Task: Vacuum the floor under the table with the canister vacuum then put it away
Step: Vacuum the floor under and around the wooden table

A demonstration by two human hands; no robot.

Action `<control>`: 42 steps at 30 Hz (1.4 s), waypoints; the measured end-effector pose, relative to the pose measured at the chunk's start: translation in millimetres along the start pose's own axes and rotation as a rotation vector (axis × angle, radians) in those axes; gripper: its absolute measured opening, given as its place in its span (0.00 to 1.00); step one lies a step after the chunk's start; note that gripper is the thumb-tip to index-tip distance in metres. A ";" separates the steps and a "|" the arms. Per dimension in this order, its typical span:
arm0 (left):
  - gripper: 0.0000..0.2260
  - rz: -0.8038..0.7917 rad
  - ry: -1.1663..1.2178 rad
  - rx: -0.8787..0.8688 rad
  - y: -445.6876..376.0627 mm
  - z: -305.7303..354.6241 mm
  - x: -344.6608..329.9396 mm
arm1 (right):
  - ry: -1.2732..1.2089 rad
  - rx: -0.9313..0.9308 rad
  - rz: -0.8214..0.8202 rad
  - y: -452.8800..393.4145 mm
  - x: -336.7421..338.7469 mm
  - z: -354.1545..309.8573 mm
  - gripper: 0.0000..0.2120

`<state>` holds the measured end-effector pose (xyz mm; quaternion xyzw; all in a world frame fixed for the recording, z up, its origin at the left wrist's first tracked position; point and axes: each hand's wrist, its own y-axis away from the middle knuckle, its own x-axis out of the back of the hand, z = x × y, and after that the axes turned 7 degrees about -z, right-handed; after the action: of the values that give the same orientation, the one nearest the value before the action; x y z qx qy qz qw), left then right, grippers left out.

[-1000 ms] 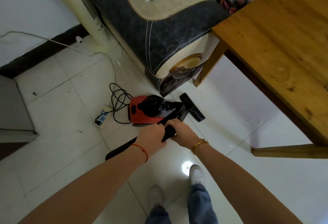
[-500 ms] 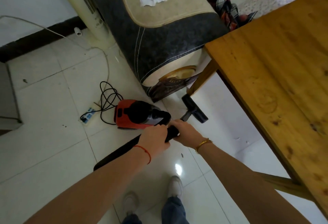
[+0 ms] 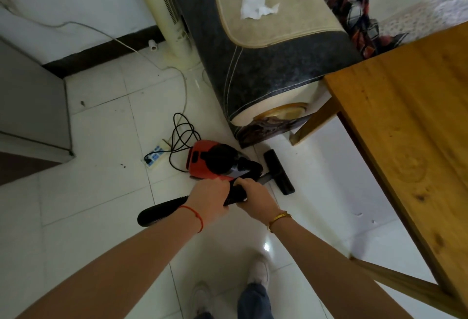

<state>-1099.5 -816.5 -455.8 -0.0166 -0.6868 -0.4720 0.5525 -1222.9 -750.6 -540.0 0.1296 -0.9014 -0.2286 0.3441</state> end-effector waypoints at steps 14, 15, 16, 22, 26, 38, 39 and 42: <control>0.12 0.053 -0.177 -0.172 -36.1 59.9 8.6 | -0.048 -0.072 0.161 34.7 28.4 53.4 0.13; 0.11 0.046 -0.178 -0.182 -34.0 62.7 4.9 | -0.042 -0.077 0.154 38.5 26.6 55.1 0.13; 0.10 0.039 -0.182 -0.194 -31.0 64.9 0.8 | -0.036 -0.083 0.152 42.2 23.6 55.9 0.13; 0.09 0.062 -0.185 -0.302 0.0 62.8 -15.7 | -0.096 -0.132 0.195 72.4 -13.7 46.5 0.14; 0.09 0.061 -0.219 -0.362 29.2 51.5 -35.4 | -0.118 -0.172 0.214 92.2 -49.1 28.8 0.14; 0.12 -0.033 -0.308 -0.468 128.0 20.5 -97.7 | -0.244 -0.210 0.339 157.6 -168.5 -31.5 0.14; 0.11 -0.033 -0.309 -0.475 132.8 23.0 -101.9 | -0.249 -0.219 0.343 163.3 -174.0 -31.2 0.14; 0.11 -0.038 -0.310 -0.482 143.4 37.3 -113.1 | -0.246 -0.235 0.341 181.0 -183.0 -23.3 0.15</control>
<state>-1005.2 -655.9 -451.0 -0.2068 -0.6311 -0.6237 0.4123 -1087.4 -530.5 -536.5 -0.0942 -0.9125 -0.2846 0.2781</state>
